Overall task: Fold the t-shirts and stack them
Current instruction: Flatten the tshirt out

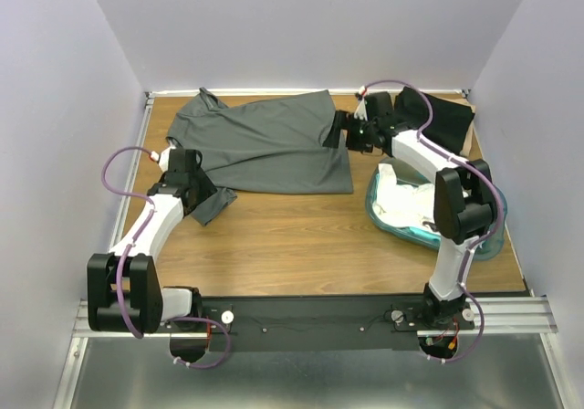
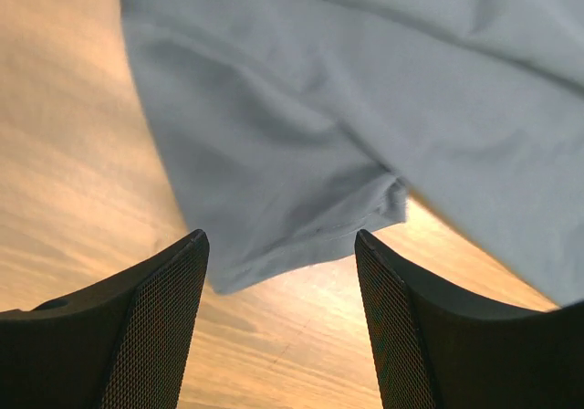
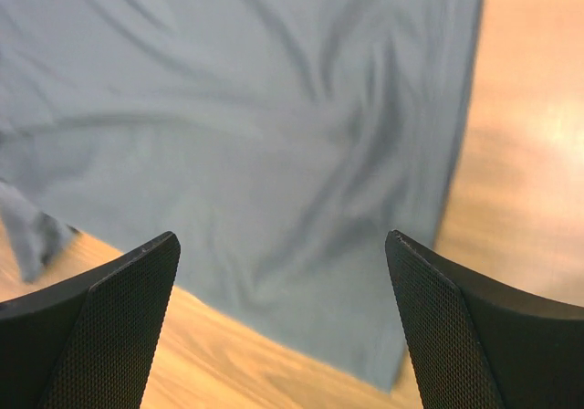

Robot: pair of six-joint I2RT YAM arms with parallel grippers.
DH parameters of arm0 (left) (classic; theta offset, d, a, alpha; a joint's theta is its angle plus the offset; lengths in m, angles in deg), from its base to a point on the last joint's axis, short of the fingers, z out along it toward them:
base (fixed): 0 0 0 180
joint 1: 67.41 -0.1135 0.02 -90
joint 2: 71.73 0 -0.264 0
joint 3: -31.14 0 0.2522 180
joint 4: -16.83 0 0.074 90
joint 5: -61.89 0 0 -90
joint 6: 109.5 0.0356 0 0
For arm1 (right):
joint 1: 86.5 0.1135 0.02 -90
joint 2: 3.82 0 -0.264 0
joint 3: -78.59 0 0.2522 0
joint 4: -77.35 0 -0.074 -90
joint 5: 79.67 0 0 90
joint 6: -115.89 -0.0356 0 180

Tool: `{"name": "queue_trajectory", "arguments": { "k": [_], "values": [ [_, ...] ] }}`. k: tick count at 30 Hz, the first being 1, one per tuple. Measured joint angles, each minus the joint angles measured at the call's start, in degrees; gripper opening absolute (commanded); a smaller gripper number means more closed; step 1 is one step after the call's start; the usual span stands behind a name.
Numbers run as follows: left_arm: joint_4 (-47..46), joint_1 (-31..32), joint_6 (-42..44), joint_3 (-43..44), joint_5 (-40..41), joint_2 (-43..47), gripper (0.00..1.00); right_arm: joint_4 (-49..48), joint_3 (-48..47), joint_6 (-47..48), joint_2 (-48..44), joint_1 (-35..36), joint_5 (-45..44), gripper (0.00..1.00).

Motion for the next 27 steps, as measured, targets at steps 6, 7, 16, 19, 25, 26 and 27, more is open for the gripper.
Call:
{"name": "queue_trajectory", "arguments": {
  "k": [6,7,16,19,25,26,27],
  "values": [
    [-0.5,0.0,-6.8,-7.5,-1.1,0.0,0.71,2.3,7.5,0.0,-0.5,0.0,-0.3,1.00],
    [-0.5,0.0,-7.7,-8.2,-1.4,-0.2,0.70,2.4,7.9,-0.1,-0.5,0.0,-0.3,1.00],
    [-2.6,0.0,-11.9,-9.7,-1.5,-0.4,0.61,2.5,9.6,-0.1,-1.9,0.0,-0.5,1.00],
    [-3.4,0.0,-12.7,-11.3,-1.5,-0.4,0.55,2.5,10.2,-0.1,-2.2,0.0,-0.7,1.00],
    [-4.8,-0.5,-13.2,-12.3,-1.5,-0.7,0.40,2.5,11.9,-0.1,-3.0,0.0,-1.3,1.00],
    [-5.0,-0.7,-13.3,-12.4,-1.5,-0.7,0.39,2.5,11.9,-0.1,-3.0,0.0,-1.4,1.00],
    [-5.4,-0.8,-13.4,-12.7,-1.5,-0.7,0.31,2.5,12.0,-0.1,-3.1,0.0,-1.5,1.00]
  ]
}}
